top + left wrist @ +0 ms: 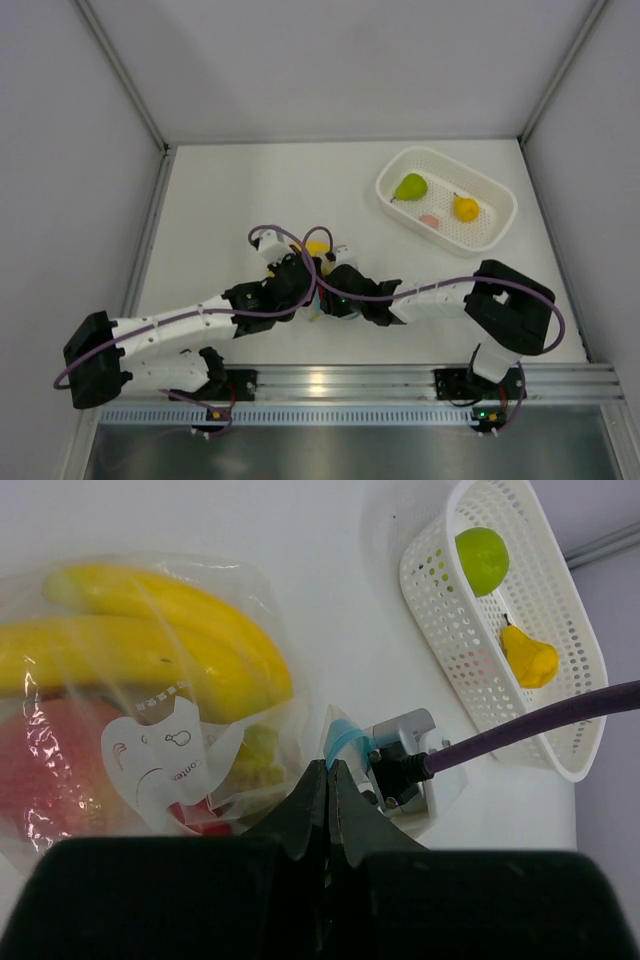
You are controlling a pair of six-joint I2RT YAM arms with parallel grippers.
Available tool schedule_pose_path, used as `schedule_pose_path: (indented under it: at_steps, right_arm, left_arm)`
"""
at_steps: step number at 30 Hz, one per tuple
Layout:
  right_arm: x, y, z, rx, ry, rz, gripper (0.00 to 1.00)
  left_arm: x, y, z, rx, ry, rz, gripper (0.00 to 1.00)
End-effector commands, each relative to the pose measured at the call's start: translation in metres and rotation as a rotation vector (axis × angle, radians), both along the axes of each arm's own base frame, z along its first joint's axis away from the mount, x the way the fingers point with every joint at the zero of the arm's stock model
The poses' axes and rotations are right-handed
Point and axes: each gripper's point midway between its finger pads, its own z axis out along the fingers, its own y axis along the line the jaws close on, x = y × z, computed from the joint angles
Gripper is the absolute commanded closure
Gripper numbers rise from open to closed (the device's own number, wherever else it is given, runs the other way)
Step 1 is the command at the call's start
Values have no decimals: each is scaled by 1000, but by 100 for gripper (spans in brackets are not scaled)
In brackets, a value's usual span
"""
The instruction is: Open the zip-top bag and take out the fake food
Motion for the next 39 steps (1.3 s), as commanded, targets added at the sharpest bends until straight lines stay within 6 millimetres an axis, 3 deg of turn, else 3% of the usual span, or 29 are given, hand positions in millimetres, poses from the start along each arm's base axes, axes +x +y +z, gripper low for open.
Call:
schedule_pose_path:
  at_steps: [1, 7, 13, 15, 19, 21, 27, 31, 33, 35, 38, 39]
  right_arm:
    - [2, 10, 14, 44, -63, -5, 73]
    - [-1, -6, 48, -36, -115, -29, 73]
    - [-10, -37, 80, -165, -139, -48, 77]
    - [-17, -48, 81, -197, -126, -31, 78]
    - [-39, -65, 99, -158, -125, 49, 78]
    - [-57, -64, 105, -102, -113, 143, 78]
    - [-70, -111, 151, 50, -195, 115, 79]
    - [-52, -157, 178, 1, -271, -75, 79]
    - [-32, -189, 186, -87, -343, -220, 78]
    - [-15, -206, 204, -126, -401, -307, 76]
    - [20, -229, 208, -215, -385, -378, 76]
    - [43, -254, 203, -258, -352, -485, 76]
  left_arm:
    - [4, -1, 16, -54, -49, 23, 100]
    - [6, 3, 18, -12, -70, 21, 100]
    - [5, 2, 21, 31, -83, -8, 100]
    - [5, 4, 21, 37, -87, -5, 100]
    - [8, 13, 23, 87, -112, 14, 100]
    - [12, 15, 30, 122, -117, 28, 100]
    - [19, 26, 26, 165, -94, 56, 100]
    - [20, 31, 24, 147, -78, 61, 100]
    - [20, 31, 28, 132, -82, 60, 100]
    - [19, 29, 31, 116, -81, 46, 100]
    - [17, 24, 37, 98, -83, 18, 100]
    - [16, 23, 39, 97, -83, 7, 100]
